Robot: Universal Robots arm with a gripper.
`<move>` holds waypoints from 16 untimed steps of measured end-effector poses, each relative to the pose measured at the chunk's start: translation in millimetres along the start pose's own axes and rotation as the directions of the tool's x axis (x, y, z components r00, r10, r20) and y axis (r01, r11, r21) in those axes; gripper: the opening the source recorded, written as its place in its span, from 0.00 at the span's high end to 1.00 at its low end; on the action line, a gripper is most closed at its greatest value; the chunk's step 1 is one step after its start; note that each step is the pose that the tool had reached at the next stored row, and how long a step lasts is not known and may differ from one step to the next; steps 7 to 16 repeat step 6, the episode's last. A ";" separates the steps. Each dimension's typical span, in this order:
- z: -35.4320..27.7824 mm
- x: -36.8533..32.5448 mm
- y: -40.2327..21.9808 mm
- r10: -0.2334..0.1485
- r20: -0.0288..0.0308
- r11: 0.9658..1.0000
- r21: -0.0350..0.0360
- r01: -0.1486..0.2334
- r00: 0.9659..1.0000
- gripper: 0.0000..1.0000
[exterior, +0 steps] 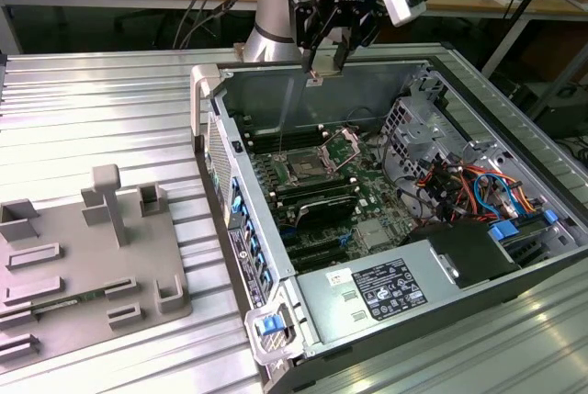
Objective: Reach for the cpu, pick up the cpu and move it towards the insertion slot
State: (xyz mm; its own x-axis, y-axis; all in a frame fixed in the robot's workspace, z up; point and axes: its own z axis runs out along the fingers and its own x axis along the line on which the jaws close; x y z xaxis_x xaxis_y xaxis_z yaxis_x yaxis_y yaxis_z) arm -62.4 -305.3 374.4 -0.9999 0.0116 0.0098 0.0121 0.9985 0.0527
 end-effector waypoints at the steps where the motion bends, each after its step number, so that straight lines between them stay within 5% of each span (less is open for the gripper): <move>1: 0.0 0.0 0.0 0.000 0.000 1.000 -0.001 0.000 1.000 0.45; 16: 0.0 0.0 0.0 0.000 0.000 1.000 -0.003 0.000 1.000 0.45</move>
